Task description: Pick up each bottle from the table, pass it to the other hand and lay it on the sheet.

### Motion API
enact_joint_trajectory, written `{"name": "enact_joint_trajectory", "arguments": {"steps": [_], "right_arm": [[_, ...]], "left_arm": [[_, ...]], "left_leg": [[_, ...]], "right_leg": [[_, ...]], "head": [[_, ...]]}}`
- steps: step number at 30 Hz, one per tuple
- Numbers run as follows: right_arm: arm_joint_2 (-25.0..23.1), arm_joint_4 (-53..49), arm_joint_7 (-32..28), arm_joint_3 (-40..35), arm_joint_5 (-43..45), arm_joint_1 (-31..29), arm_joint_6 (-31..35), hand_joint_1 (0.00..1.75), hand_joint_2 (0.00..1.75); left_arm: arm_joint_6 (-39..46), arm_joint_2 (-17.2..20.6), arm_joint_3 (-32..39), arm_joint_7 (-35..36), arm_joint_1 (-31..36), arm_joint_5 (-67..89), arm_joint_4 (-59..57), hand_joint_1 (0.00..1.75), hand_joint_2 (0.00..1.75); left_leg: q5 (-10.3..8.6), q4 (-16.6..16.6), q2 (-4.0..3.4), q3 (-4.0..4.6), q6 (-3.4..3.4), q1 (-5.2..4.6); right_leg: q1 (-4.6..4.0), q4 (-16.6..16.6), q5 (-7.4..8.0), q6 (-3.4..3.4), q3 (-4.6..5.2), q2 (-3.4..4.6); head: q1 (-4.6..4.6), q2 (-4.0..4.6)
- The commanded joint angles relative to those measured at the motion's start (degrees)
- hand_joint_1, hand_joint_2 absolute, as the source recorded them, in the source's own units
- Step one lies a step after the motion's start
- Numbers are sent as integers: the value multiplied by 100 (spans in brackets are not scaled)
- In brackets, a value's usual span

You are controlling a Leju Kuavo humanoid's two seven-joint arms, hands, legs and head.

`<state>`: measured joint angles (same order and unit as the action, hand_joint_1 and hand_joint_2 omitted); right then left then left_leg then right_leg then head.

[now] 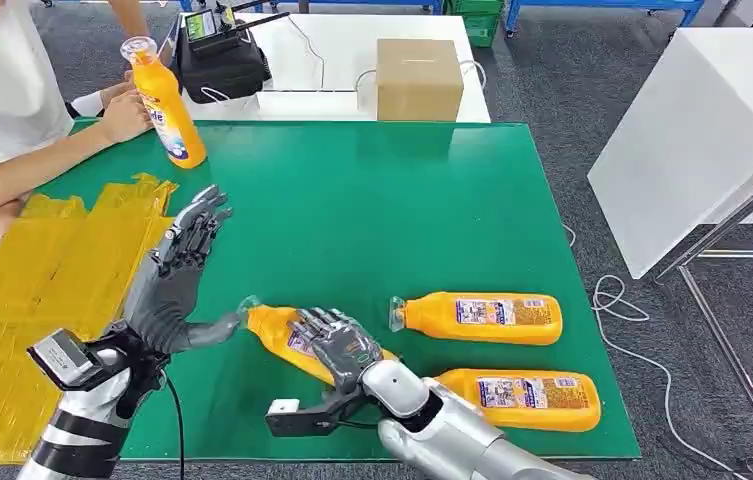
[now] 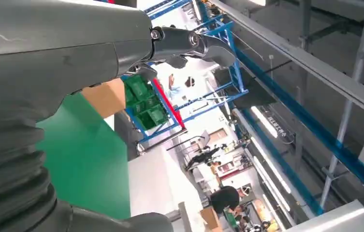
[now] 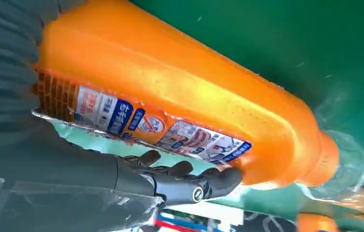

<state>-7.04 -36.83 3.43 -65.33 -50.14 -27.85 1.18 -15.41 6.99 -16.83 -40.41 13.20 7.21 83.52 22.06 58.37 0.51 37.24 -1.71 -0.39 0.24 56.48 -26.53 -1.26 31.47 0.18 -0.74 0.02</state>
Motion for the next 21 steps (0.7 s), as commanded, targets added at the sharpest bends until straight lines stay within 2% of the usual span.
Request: {"name": "enact_joint_trajectory", "arguments": {"steps": [1, 6, 8, 12, 13, 14, 18, 19, 21], "right_arm": [[143, -39, 63, 606, 232, -22, 19, 0, 175], [-211, 878, 490, 1963, 867, -124, 267, 0, 175], [-283, 1166, 344, 2456, 1237, -153, 145, 0, 175], [-303, 1439, 171, 2726, 1399, -170, 10, 0, 175], [-307, 1470, 151, 2793, 1431, -161, 39, 49, 175], [-313, 1513, 150, 2807, 1417, -171, 29, 152, 175], [-351, 1536, 168, 2808, 1399, -208, 21, 155, 175], [-345, 1552, 180, 2825, 1389, -197, -7, 173, 175], [-333, 1588, 186, 2835, 1345, -202, -71, 175, 175]], "left_arm": [[-35, -47, 25, 41, 116, 26, -199, 0, 175], [-208, -262, -60, 41, 405, 70, -475, 0, 175], [-278, -337, -112, 41, 518, 56, -558, 0, 175], [-302, -386, -194, 41, 645, -8, -645, 0, 175], [-288, -391, -206, 41, 658, -15, -646, 0, 175], [-285, -392, -218, 41, 663, -25, -637, 0, 175], [-281, -411, -224, 41, 715, -16, -690, 0, 175], [-280, -388, -225, 41, 661, -26, -619, 0, 175], [-260, -374, -259, 41, 637, -29, -555, 0, 175]], "left_leg": [[6, -2, 2, -14, 10, 2], [2, -4, 11, -14, 12, 1], [-2, -2, 15, -5, 7, 2], [-4, -5, 21, -12, 10, 4], [-4, -6, 18, -10, 10, 3], [-2, -6, 14, -11, 8, 2], [0, -7, 18, -24, 12, 3], [-1, -6, 15, -22, 12, 4], [0, -9, 16, -31, 14, 4]], "right_leg": [[-1, -4, -6, 2, -18, -6], [0, -3, -7, 2, -19, -17], [0, -2, -4, 1, -9, -20], [-1, -7, -3, 1, 25, -27], [0, -8, -3, 2, 35, -24], [0, -7, -4, 2, 36, -18], [-1, -10, -7, 3, 21, -26], [-2, -9, -5, 4, 25, -22], [-1, -12, -6, 4, 17, -23]], "head": [[-2, 0], [0, 0], [0, 0], [0, 0], [0, 0], [0, 0], [-2, 0], [0, 0], [0, 0]]}}
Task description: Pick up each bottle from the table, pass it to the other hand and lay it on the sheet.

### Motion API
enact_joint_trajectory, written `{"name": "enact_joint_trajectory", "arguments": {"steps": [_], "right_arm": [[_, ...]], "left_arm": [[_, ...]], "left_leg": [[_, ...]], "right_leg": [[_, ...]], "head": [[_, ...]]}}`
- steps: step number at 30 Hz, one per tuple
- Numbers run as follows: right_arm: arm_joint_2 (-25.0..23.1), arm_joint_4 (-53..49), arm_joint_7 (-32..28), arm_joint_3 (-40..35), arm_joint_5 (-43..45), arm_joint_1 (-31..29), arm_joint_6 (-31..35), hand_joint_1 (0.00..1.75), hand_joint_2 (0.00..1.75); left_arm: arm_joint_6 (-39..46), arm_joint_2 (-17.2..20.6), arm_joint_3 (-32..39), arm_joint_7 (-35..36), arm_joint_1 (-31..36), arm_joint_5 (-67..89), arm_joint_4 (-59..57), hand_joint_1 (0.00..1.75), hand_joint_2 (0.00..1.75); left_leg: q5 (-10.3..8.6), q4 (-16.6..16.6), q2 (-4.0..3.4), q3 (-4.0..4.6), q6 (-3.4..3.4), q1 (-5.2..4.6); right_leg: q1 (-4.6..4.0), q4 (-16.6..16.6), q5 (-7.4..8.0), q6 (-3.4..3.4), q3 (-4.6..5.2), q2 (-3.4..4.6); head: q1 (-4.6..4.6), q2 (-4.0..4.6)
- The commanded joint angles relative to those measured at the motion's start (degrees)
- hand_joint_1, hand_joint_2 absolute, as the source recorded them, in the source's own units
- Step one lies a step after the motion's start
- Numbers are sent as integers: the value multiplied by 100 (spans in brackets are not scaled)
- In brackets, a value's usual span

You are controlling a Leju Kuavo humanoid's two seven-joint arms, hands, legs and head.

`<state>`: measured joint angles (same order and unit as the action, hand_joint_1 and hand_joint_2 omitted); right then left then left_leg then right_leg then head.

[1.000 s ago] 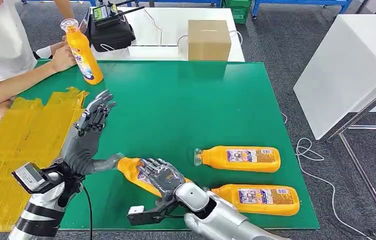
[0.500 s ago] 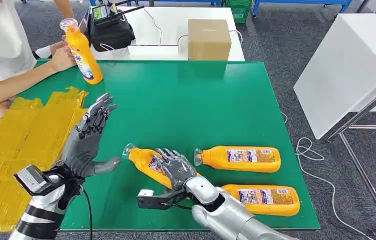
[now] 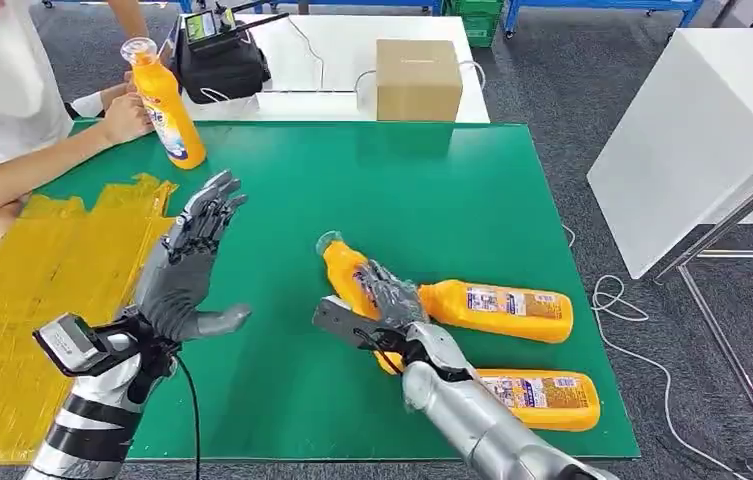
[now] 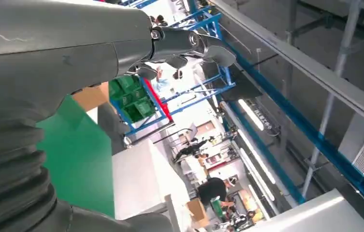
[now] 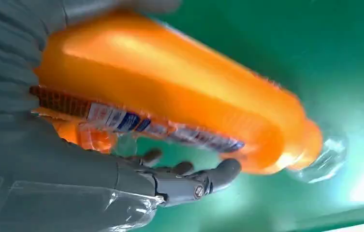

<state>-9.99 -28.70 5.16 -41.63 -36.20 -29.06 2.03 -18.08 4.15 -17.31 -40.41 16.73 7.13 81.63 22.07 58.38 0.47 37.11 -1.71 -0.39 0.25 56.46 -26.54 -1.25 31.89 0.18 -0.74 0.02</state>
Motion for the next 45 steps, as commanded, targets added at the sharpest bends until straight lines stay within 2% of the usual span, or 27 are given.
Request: {"name": "enact_joint_trajectory", "arguments": {"steps": [1, 9, 15, 24, 25, 26, 27, 28, 34, 39, 43, 44, 45], "right_arm": [[-34, 777, 4, 475, -78, -79, -170, 173, 175], [-40, 783, -4, 489, -97, -90, -191, 169, 175], [-60, 812, -39, 532, -160, -97, -248, 143, 175], [-159, 969, 47, 435, -510, -393, -298, 129, 175], [-174, 972, 49, 426, -546, -425, -305, 115, 175], [-200, 973, 52, 444, -546, -459, -329, 75, 175], [-222, 975, 52, 437, -568, -487, -339, 17, 175], [-263, 968, 52, 447, -572, -517, -351, 0, 175], [-311, 925, -32, 548, -474, -517, -341, 0, 175], [-480, 425, -737, 1247, 277, -234, 103, 0, 175], [-486, 372, -775, 1267, 309, -200, 117, 0, 175], [-505, 139, -983, 1403, 529, -32, 97, 0, 175], [-496, -44, -1059, 1394, 617, 48, 17, 0, 0]], "left_arm": [[20, -78, -224, 41, 270, -30, -344, 0, 175], [36, -68, -247, 41, 271, -21, -324, 0, 175], [85, -44, -376, 41, 272, -14, -232, 0, 175], [453, 28, -910, 41, 377, 220, -183, 0, 175], [511, 48, -980, 41, 389, 243, -175, 0, 175], [555, 58, -1038, 41, 397, 250, -149, 0, 175], [552, 64, -1067, 41, 401, 206, -125, 0, 175], [552, 67, -1079, 41, 397, 158, -94, 0, 175], [551, 75, -1076, 41, 393, 121, -75, 0, 175], [667, 151, -957, 41, 201, 126, 26, 0, 175], [698, 158, -938, 41, 167, 145, 40, 0, 175], [744, 214, -893, 41, 33, 165, 154, 0, 175], [740, 205, -866, 41, 40, 179, 131, 0, 175]], "left_leg": [[-3, -9, 19, -15, 12, 3], [0, -5, 10, -27, 7, 4], [0, -11, -4, -43, 15, 7], [-1, -9, 1, -58, 16, 9], [0, -7, -7, -58, 14, 9], [2, -4, -10, -58, 12, 10], [1, -7, -10, -59, 15, 9], [1, -5, -9, -57, 12, 8], [1, -6, 2, -52, 12, 5], [4, -5, -14, -37, 12, 1], [2, -3, -16, -28, 9, 1], [-1, -3, -13, -22, 6, 0], [2, -4, -15, -27, 12, 1]], "right_leg": [[-3, -10, -3, 2, -23, -23], [-3, -9, -3, 1, -31, -15], [-5, -15, -2, 4, -42, -10], [-5, -13, -3, 3, -57, -15], [-5, -11, -2, 2, -55, -7], [-6, -9, -2, 2, -54, -3], [-5, -10, -2, 3, -56, -4], [-4, -8, -2, 2, -54, -4], [-2, -7, -4, 2, -54, -5], [-3, -5, 3, -9, -94, 12], [-3, -2, 4, -9, -86, 14], [-2, 0, 6, -10, -80, 12], [-3, -2, 4, -9, -84, 13]], "head": [[-2, 0], [0, 0], [2, 0], [0, 0], [0, 0], [0, 0], [0, 0], [0, 0], [0, 0], [0, 0], [0, 0], [2, 0], [0, 0]]}}
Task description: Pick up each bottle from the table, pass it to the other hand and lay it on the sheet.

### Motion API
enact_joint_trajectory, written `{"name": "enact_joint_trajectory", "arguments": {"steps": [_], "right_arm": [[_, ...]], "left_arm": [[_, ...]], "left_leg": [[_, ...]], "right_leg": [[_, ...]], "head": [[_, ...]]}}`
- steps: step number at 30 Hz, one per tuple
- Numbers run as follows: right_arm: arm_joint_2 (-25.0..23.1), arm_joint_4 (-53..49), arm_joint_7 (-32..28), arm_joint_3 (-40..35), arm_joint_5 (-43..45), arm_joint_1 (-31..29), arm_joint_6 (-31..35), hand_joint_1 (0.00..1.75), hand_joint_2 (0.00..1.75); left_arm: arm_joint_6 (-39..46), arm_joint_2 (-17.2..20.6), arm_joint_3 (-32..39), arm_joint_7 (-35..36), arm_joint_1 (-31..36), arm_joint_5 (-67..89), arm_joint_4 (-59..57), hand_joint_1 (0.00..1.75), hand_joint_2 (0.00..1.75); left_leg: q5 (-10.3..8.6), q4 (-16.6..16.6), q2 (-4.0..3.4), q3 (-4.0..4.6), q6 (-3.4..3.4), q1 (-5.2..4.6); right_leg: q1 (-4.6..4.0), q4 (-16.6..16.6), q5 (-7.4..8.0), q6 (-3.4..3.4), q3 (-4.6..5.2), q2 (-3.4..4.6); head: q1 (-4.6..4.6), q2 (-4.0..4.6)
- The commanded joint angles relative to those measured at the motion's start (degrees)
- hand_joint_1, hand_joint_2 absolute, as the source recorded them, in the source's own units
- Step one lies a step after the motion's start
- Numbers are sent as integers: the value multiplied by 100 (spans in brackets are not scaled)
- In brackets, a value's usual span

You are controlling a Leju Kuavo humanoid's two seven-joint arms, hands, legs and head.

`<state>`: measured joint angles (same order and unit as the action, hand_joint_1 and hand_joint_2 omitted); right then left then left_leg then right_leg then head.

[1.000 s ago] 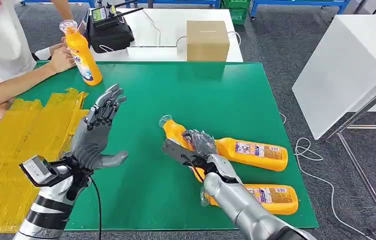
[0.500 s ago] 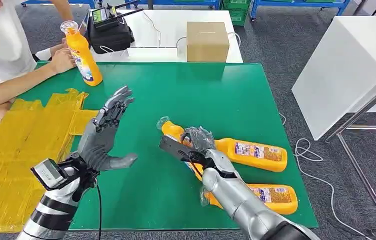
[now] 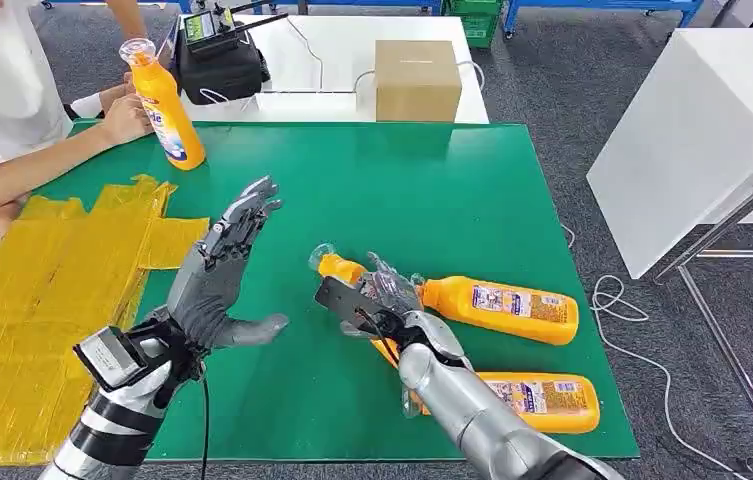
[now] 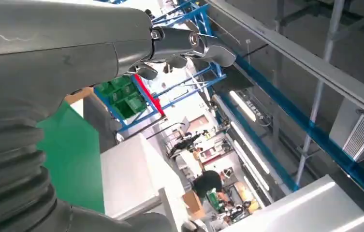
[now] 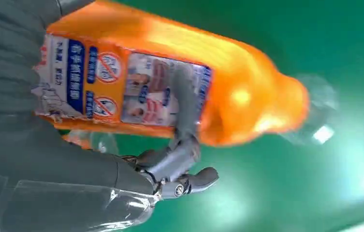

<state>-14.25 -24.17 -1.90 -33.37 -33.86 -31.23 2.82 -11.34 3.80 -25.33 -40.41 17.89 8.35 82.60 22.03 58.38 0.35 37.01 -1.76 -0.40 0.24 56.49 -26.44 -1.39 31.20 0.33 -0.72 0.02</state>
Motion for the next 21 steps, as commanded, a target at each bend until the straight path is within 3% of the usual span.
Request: {"name": "enact_joint_trajectory", "arguments": {"steps": [1, 4, 8, 13, 21], "right_arm": [[-24, -776, -415, 460, 360, 386, 16, 0, 0], [191, -1938, -257, 94, 305, 820, 186, 0, 0], [380, -2476, 100, 7, 624, 1003, -245, 0, 0], [378, -1728, 335, 105, 1035, 891, -505, 0, 0], [225, -803, 428, 315, 1344, 687, -219, 0, 0]], "left_arm": [[117, 249, 3, 41, -162, 93, 71, 0, 175], [154, 333, 172, 41, -418, 179, 264, 0, 175], [148, 381, 246, 41, -498, 189, 348, 0, 175], [29, 240, 179, 41, -256, 167, 127, 0, 175], [-50, 50, 81, 41, -33, 81, -134, 0, 175]], "left_leg": [[6, -5, -5, -13, 14, 5], [8, -5, -13, -9, 12, 3], [5, -3, -6, 5, 10, 3], [6, -3, 0, 11, 13, 5], [4, -9, 11, 6, 14, 1]], "right_leg": [[-3, -7, -4, 5, -13, 1], [-2, -5, -5, 5, -5, 8], [-2, -4, -5, 4, 5, 2], [-3, -7, -6, 4, 13, -4], [1, -11, -9, 4, 9, -16]], "head": [[-2, 0], [0, 0], [-2, 0], [0, 0], [-2, 0]]}}
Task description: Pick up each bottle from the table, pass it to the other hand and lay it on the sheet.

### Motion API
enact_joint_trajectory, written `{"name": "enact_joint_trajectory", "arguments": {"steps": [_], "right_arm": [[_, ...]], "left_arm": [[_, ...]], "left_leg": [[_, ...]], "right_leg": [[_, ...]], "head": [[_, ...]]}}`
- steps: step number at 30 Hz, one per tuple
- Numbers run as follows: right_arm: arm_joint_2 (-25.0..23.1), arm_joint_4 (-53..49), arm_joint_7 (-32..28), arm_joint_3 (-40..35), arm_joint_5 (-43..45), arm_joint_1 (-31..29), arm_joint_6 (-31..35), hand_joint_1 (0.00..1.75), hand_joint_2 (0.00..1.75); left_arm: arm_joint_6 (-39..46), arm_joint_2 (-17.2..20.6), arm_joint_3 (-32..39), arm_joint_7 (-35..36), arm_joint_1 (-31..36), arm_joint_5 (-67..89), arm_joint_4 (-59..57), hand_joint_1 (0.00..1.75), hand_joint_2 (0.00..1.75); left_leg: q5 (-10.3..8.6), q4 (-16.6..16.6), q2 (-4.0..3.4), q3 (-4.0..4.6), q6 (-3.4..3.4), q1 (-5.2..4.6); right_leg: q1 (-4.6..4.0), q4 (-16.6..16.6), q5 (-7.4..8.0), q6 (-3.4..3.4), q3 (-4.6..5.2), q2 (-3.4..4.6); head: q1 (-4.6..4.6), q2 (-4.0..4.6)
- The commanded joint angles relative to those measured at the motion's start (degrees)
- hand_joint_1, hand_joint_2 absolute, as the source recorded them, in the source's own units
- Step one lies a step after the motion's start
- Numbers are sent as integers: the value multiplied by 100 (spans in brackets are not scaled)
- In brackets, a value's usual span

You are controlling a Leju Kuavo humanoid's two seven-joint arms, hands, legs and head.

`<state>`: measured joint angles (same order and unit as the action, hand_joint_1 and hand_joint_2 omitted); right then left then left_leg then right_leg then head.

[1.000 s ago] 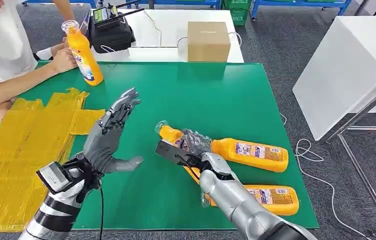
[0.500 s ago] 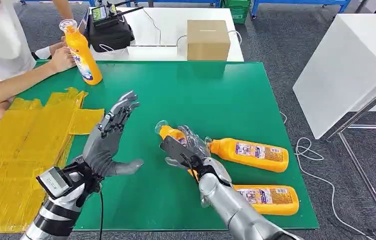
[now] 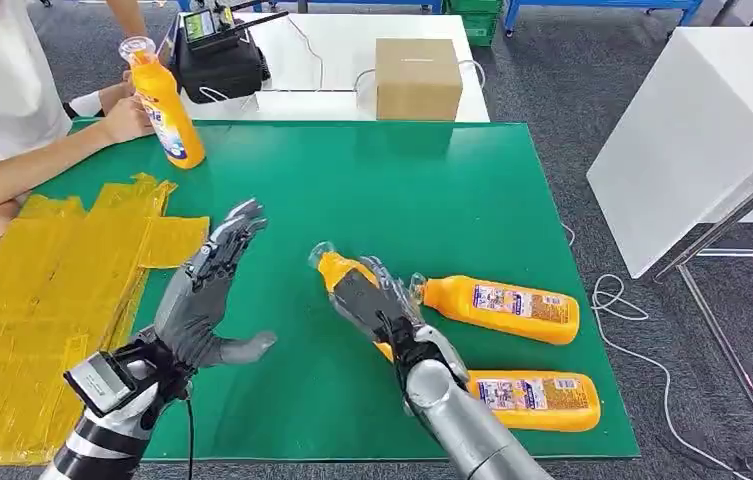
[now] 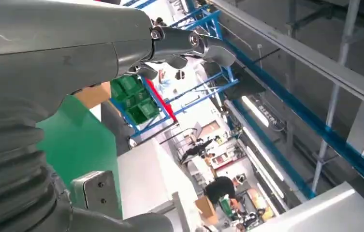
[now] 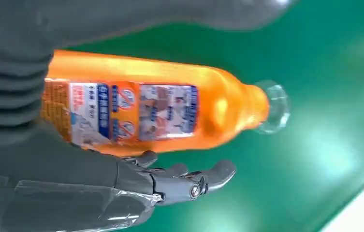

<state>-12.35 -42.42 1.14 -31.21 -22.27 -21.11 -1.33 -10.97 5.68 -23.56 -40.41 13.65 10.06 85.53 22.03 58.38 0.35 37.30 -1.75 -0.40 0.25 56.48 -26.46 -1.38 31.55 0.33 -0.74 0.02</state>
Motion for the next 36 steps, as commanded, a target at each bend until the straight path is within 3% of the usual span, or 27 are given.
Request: {"name": "enact_joint_trajectory", "arguments": {"steps": [1, 17, 25, 26, 34, 36], "right_arm": [[23, 1175, 218, 65, 149, -397, 203, 0, 0], [-17, 1905, 711, -284, -387, -811, 356, 0, 0], [-84, 2623, 1668, -521, -805, -1641, -311, 0, 0], [-82, 2653, 1738, -555, -857, -1719, -352, 0, 175], [-164, 2922, 2342, -823, -1191, -2239, -1210, 0, 175], [-156, 2963, 2455, -902, -1284, -2298, -1370, 0, 175]], "left_arm": [[-110, -155, -118, 41, 426, -94, -458, 0, 175], [-234, -270, -226, 41, 585, -214, -541, 0, 175], [-589, -657, -525, 41, 1198, -381, -1035, 0, 175], [-608, -685, -547, 41, 1242, -393, -1073, 0, 175], [-822, -894, -749, 41, 1553, -576, -1267, 0, 175], [-852, -955, -791, 41, 1629, -619, -1330, 0, 175]], "left_leg": [[6, -10, 11, -31, 18, 3], [1, -8, 8, -42, 15, 8], [-11, -2, 12, -37, -4, 4], [-16, -5, 24, -37, 1, 4], [-20, 1, 13, -29, -13, -3], [-23, -2, 14, -18, -10, -4]], "right_leg": [[-2, -13, -8, 4, -37, -17], [-3, -12, -3, 9, 14, -18], [-1, -4, 7, -4, 19, -21], [-1, -7, 7, -3, 15, -35], [2, 0, 15, -18, 20, -16], [3, -4, 19, -22, -25, -17]], "head": [[-2, 0], [0, 0], [0, 0], [0, 0], [0, 0], [0, 0]]}}
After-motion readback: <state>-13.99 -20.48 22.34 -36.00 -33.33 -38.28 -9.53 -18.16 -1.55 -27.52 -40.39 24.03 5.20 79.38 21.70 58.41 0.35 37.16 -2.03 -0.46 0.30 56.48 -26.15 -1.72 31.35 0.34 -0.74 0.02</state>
